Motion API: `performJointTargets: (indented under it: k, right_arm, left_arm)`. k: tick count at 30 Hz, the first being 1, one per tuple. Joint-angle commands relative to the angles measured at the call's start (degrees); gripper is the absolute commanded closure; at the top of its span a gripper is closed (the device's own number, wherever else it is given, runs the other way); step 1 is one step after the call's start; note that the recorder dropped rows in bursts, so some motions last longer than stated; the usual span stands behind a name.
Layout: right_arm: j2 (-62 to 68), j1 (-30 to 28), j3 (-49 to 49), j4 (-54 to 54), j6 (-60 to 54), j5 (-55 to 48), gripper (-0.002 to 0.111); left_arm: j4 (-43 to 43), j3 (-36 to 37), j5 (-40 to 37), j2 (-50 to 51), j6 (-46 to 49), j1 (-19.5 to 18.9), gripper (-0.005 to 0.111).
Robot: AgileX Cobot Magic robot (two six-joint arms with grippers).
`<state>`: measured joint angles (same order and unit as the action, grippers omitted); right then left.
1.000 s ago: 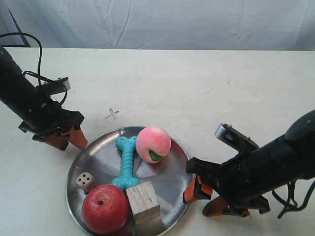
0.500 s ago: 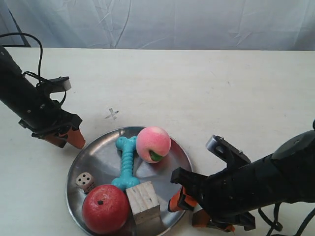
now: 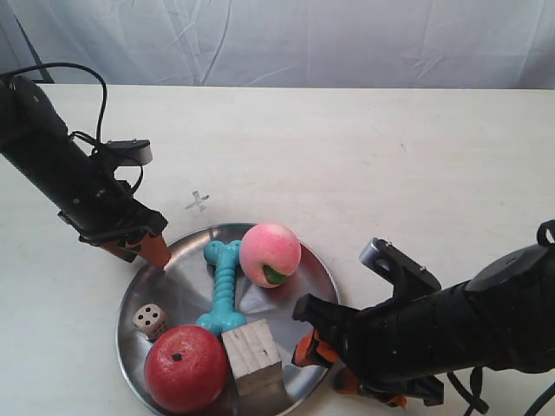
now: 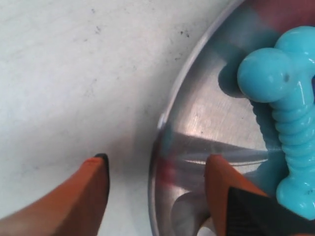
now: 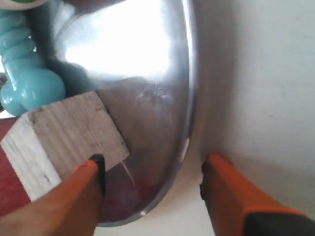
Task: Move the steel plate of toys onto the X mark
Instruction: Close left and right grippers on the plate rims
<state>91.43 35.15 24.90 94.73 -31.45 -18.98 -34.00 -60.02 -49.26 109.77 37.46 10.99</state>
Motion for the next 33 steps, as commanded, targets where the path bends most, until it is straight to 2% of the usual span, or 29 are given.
performJointTargets:
  k: [1,20,33]
  right_arm:
    - [0.12,0.25,-0.15,1.35,-1.07,3.05,0.052]
    - [0.12,0.25,-0.15,1.6,-1.5,2.99,0.052]
    - [3.73,0.25,0.2,3.83,-1.5,0.44,0.052]
  left_arm:
    - [0.56,0.12,0.46,-0.04,0.22,0.55,0.051]
    - [-1.37,0.12,-0.38,5.59,0.22,0.55,0.051]
    - [-1.37,0.12,-0.17,5.59,0.22,0.55,0.051]
